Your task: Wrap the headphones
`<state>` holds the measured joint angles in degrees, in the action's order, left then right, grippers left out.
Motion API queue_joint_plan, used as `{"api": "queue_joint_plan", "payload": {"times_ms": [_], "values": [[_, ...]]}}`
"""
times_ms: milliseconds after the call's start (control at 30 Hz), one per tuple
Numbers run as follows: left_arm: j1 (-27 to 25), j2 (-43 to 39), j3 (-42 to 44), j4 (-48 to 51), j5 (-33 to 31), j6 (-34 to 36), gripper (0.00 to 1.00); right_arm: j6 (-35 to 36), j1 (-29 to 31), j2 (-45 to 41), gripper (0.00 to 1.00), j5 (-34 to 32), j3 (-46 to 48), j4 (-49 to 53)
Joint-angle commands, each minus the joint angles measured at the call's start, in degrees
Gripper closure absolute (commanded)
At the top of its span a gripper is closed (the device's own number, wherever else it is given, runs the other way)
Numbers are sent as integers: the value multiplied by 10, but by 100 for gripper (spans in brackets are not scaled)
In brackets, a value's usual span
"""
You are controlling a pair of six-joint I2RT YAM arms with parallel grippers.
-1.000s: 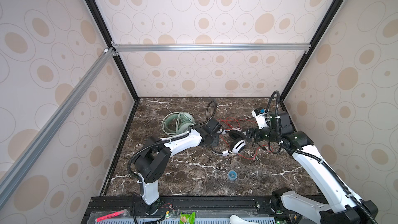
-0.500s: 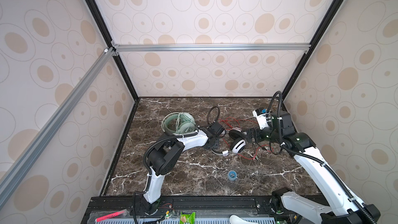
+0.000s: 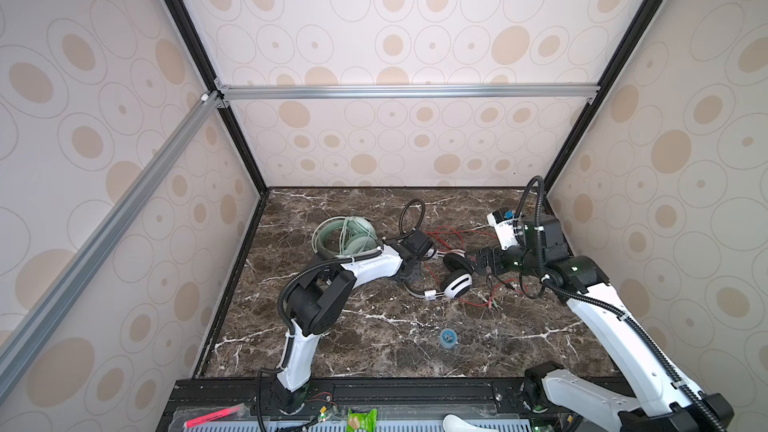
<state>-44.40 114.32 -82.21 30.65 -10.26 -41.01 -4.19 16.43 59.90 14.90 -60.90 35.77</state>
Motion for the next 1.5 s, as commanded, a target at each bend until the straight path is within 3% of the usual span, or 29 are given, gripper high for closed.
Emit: {"api": "queue_joint_plan", "payload": {"times_ms": [0,233,500,767,1067,1300,1467], "values": [[6,-77,-50,49,-56,75,100,-15,-1,5,2,33,-47,-5],[24,-219,-11,23,-9,166,100,-25,0,25,3,86,-134,2],[81,-374,100,-77,103,131,100,-28,0,26,3,116,-220,1],[104,-441,106,-85,158,105,100,-55,-19,44,0,92,-235,3],[106,-472,60,-80,164,98,100,-176,-72,66,0,143,-181,-83],[106,-476,-4,-55,147,93,100,-194,-83,70,0,171,-111,-157],[105,-451,-72,-37,143,94,100,-167,-86,69,0,246,-13,-287]]}}
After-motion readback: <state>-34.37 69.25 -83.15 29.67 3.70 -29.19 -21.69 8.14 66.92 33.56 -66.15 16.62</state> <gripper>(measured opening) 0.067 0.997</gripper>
